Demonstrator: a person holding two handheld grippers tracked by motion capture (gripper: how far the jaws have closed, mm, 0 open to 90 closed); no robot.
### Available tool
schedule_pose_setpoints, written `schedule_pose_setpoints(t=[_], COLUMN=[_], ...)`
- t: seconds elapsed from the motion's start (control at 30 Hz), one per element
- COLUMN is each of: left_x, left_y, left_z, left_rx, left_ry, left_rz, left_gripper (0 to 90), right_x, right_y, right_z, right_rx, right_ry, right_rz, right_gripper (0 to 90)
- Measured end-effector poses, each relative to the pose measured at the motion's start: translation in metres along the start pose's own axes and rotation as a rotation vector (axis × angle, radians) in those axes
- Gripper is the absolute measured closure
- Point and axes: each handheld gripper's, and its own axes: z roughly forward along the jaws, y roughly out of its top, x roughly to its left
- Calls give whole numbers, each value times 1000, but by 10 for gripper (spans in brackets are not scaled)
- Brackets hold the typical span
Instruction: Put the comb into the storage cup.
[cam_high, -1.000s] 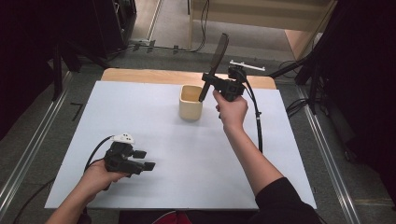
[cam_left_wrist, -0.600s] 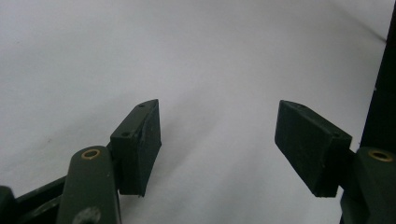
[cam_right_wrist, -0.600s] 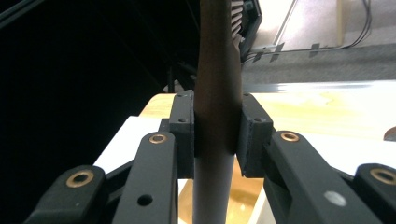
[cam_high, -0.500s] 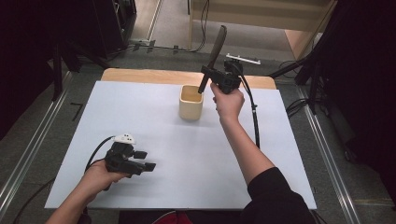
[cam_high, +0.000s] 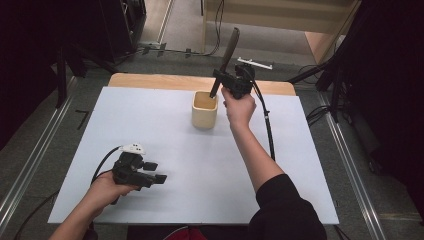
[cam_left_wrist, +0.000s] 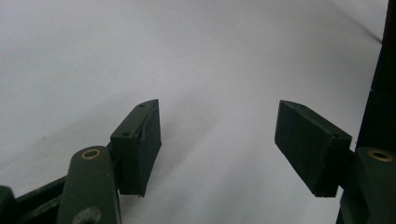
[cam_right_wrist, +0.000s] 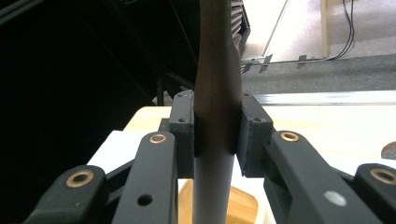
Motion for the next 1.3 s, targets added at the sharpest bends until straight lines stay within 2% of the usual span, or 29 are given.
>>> schedule_pose_setpoints(t=[0.33,0.5,0.83,1.0,1.3], left_x=[2,2,2,2,1], left_y=[0,0,-1,-3,-3], left_z=[0,0,-1,-2,-2], left_rx=[3,2,2,-4,-2], left_ry=[2,4,2,4,4], left_rz=[-5,-9,-10,-13,-13], left_gripper=[326,326,326,326,326], right_x=[4,7,11,13,10], right_y=[-8,-13,-25,-30,-45], right_z=[12,16,24,25,30], right_rx=[1,11,22,4,23], right_ry=[-8,-18,-13,-3,-19], right_rz=[-44,-89,-139,-145,-170], right_gripper=[695,695,695,695,695])
